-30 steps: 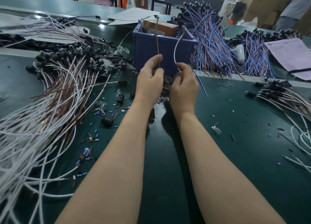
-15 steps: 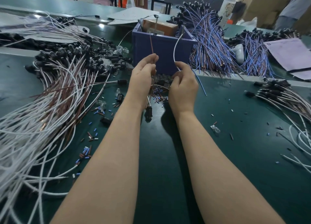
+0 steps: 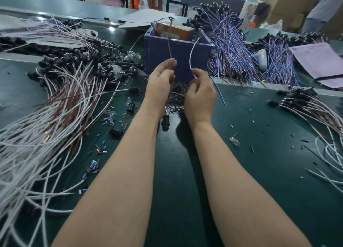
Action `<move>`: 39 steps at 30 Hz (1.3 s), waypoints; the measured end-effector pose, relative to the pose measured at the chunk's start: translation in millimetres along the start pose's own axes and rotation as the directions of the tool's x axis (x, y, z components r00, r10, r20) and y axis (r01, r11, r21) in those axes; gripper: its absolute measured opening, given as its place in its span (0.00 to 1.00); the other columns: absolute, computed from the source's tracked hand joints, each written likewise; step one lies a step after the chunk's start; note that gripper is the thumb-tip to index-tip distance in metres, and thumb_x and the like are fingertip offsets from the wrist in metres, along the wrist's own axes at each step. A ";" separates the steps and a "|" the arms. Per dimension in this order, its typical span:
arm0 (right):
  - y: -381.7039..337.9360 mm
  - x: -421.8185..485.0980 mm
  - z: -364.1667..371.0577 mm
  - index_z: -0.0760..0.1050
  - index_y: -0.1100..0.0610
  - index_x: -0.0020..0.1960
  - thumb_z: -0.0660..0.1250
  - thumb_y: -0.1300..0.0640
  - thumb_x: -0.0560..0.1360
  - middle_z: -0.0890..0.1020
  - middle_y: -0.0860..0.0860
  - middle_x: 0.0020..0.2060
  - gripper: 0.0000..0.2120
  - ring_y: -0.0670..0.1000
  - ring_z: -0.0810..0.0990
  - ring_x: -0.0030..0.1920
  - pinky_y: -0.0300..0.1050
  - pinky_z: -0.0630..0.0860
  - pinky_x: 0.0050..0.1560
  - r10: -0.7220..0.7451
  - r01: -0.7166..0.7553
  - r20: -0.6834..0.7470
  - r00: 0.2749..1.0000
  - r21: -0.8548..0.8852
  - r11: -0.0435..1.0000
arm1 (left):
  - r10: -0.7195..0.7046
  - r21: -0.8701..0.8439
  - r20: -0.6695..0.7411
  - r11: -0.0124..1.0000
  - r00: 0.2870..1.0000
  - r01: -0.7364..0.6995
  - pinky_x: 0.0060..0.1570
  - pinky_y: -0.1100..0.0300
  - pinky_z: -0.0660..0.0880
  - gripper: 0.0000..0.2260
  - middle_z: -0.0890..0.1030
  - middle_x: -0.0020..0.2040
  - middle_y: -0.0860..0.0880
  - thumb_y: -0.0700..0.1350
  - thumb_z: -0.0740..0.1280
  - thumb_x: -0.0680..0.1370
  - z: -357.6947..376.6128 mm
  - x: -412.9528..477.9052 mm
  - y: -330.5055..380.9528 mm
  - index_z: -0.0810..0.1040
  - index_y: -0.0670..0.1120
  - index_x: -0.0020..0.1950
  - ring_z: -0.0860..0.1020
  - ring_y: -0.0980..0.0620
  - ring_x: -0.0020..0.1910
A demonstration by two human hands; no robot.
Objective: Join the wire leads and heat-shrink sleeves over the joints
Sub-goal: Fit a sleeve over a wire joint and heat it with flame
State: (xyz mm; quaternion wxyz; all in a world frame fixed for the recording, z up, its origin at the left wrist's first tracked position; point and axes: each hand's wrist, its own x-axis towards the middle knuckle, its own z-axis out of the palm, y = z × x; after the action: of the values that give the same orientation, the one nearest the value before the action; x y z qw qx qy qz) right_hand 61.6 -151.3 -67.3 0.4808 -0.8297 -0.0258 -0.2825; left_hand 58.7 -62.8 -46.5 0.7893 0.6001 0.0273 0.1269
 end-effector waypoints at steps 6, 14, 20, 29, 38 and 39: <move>0.2 0.5 0.0 0.75 0.58 0.62 0.56 0.67 0.76 0.82 0.56 0.50 0.18 0.54 0.78 0.52 0.39 0.67 0.48 0.023 -0.023 -0.006 1.000 0.016 1.000 | 0.000 0.018 0.030 1.000 1.000 0.000 0.49 0.69 0.70 0.16 0.76 0.65 0.49 0.36 0.54 0.81 -1.0 -0.9 0.8 0.73 0.44 0.65 0.73 0.57 0.53; 0.4 1.6 0.5 0.75 0.59 0.65 0.57 0.66 0.77 0.80 0.54 0.59 0.18 0.53 0.76 0.60 0.35 0.66 0.56 0.024 -0.023 -0.021 0.999 0.015 1.000 | 0.006 0.038 0.051 0.999 0.999 -0.008 0.45 0.72 0.71 0.16 0.76 0.65 0.48 0.36 0.54 0.81 -0.4 -2.5 3.8 0.73 0.44 0.66 0.73 0.59 0.49; 1.6 1.1 1.0 0.76 0.58 0.64 0.57 0.67 0.77 0.81 0.54 0.57 0.19 0.52 0.77 0.57 0.32 0.65 0.53 -0.004 0.004 -0.017 1.000 0.050 0.999 | 0.003 0.044 0.063 0.999 0.998 -0.006 0.46 0.70 0.71 0.16 0.77 0.64 0.49 0.36 0.54 0.81 0.0 -3.2 3.4 0.73 0.44 0.66 0.73 0.58 0.46; -1.9 -1.9 0.3 0.74 0.56 0.64 0.56 0.67 0.76 0.80 0.53 0.46 0.20 0.53 0.78 0.50 0.47 0.73 0.52 -0.048 0.047 0.012 0.999 0.080 0.996 | 0.004 0.038 0.057 0.999 0.998 -0.006 0.52 0.66 0.71 0.16 0.77 0.63 0.49 0.36 0.54 0.81 -1.2 -3.3 3.2 0.74 0.44 0.65 0.73 0.56 0.50; -3.8 -3.3 0.3 0.75 0.59 0.63 0.55 0.66 0.78 0.80 0.53 0.52 0.18 0.54 0.77 0.53 0.42 0.71 0.54 -0.110 0.109 0.006 0.994 0.099 0.989 | 0.005 0.059 0.061 0.998 0.998 -0.008 0.45 0.71 0.73 0.16 0.76 0.65 0.48 0.36 0.54 0.81 -0.8 -1.3 6.3 0.73 0.43 0.66 0.73 0.57 0.49; -3.7 -3.3 0.3 0.75 0.59 0.63 0.55 0.66 0.78 0.80 0.53 0.52 0.18 0.53 0.77 0.53 0.43 0.71 0.54 -0.112 0.111 0.005 0.994 0.103 0.988 | 0.005 0.057 0.064 0.998 0.998 -0.009 0.45 0.71 0.73 0.16 0.76 0.65 0.48 0.36 0.54 0.81 -0.9 -1.4 6.4 0.73 0.43 0.66 0.74 0.57 0.49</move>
State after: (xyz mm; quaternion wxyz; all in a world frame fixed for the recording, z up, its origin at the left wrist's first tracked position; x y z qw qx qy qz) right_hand 57.8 -148.2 -66.1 0.5060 -0.8026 -0.0892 -0.3029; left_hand 56.1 -60.7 -40.7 0.7717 0.6265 0.0035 0.1096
